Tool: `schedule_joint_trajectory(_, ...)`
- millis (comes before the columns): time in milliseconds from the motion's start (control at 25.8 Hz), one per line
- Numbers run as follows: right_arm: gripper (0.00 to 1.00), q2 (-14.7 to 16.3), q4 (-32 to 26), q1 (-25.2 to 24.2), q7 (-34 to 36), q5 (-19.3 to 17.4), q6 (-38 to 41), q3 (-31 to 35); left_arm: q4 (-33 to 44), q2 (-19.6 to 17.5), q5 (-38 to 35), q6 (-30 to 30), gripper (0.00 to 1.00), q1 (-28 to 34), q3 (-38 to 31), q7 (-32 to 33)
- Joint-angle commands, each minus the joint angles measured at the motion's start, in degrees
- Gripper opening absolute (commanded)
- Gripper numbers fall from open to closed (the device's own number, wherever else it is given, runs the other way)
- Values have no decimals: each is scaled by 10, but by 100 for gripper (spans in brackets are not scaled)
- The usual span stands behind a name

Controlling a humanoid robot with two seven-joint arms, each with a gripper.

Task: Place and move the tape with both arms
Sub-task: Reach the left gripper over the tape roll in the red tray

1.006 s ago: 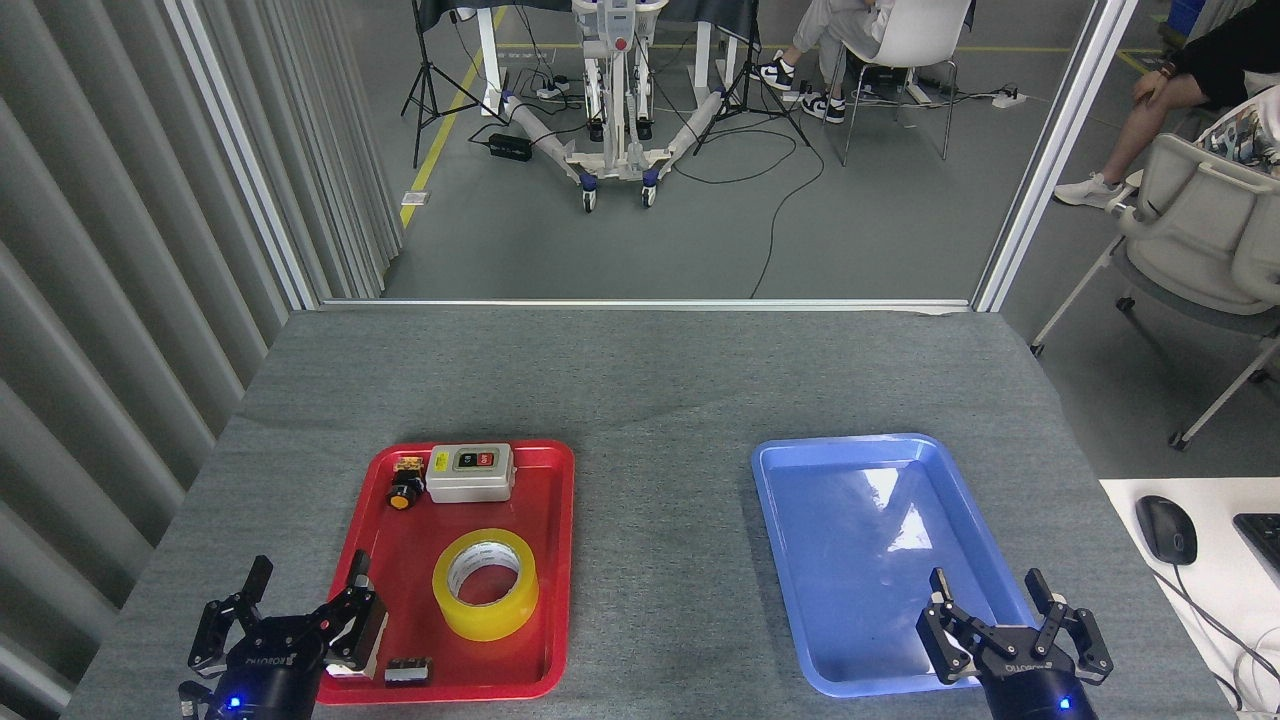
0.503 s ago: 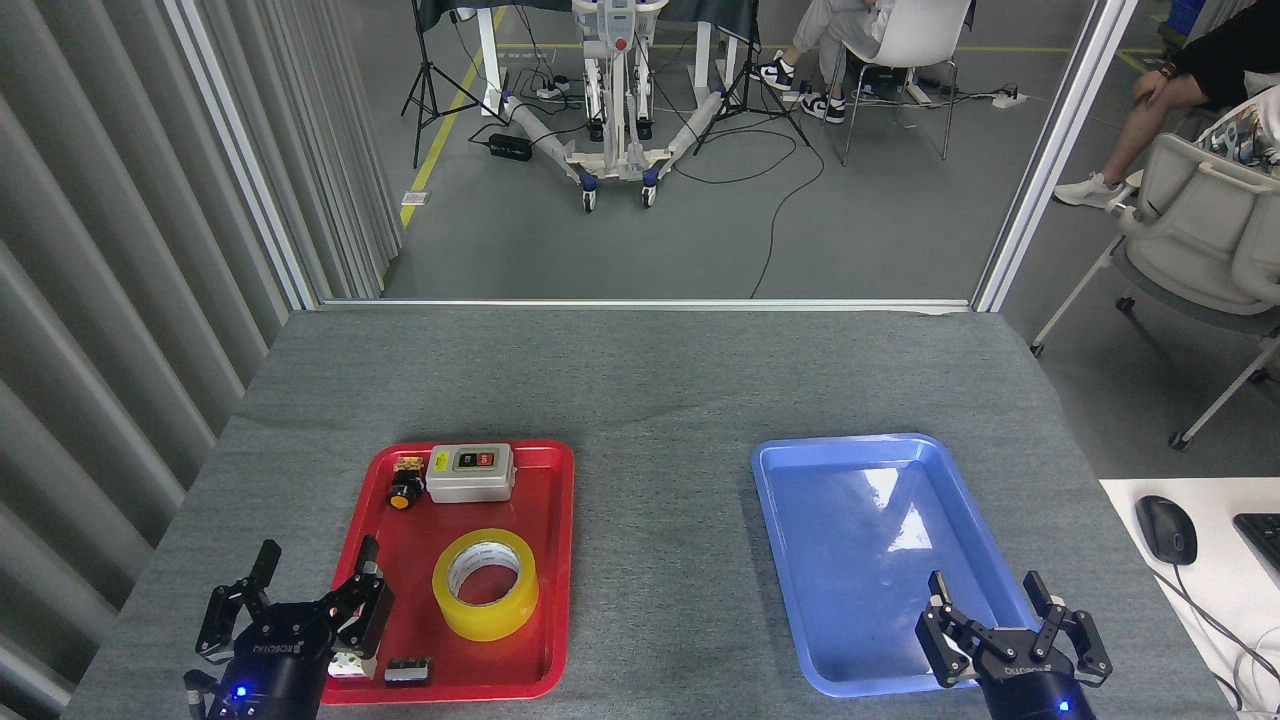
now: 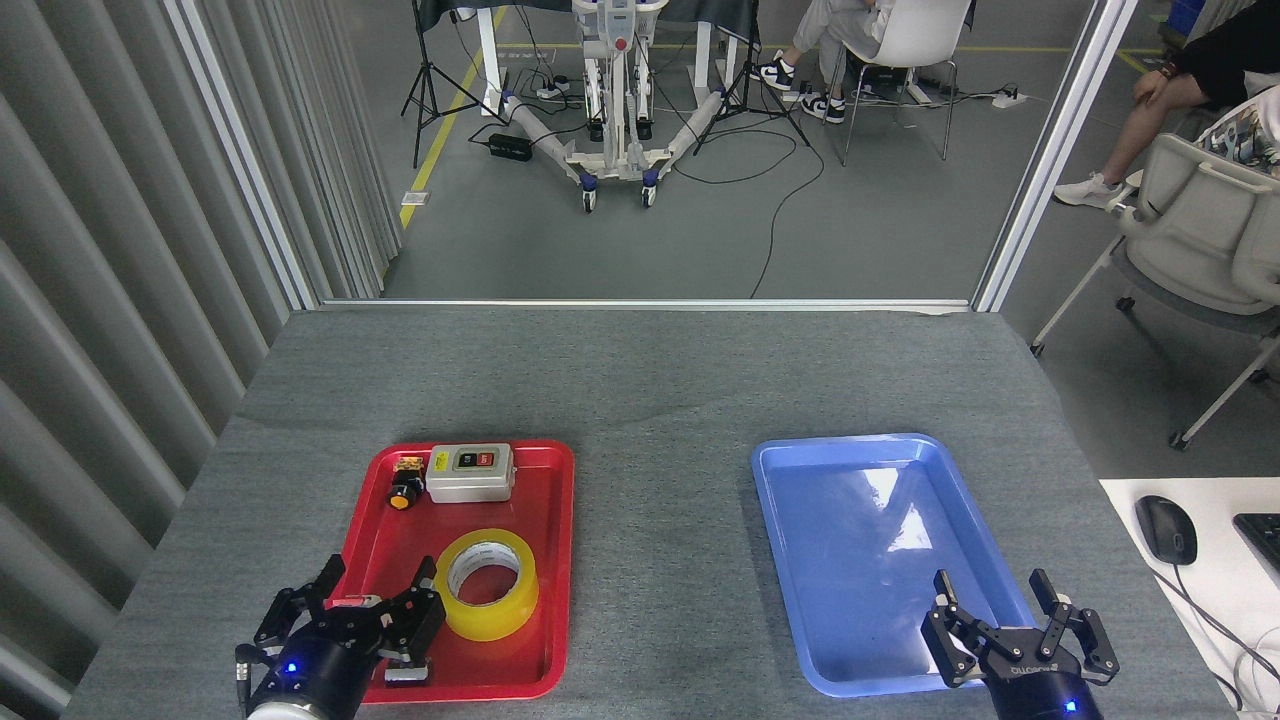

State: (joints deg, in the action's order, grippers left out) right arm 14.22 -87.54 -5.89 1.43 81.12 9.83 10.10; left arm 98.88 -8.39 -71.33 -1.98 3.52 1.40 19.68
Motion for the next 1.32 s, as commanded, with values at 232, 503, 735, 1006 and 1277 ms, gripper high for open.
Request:
schedule_joint_trajectory(232,100,-1,0,0,1,1,1,-1,-12,17,24,8,100,-114,54,299)
schedule_joint_trajectory(503,100,-1,0,-1,0,2,1,0,-112,21,56,89,100,-197,96,305)
schedule_joint_trajectory(735,100,-2,0,0,0,3,1,0,-190,16,46,171,100,-257,106,305)
schedule_joint_trajectory(1006,100,-6,1,0,0,3,1,0,-238,-18,45,197,100,-294,149,325)
schedule_joint_trajectory(1277,100,-8,1,0,0,4,1,0,-256,-57,45,196,100,-319,168,410)
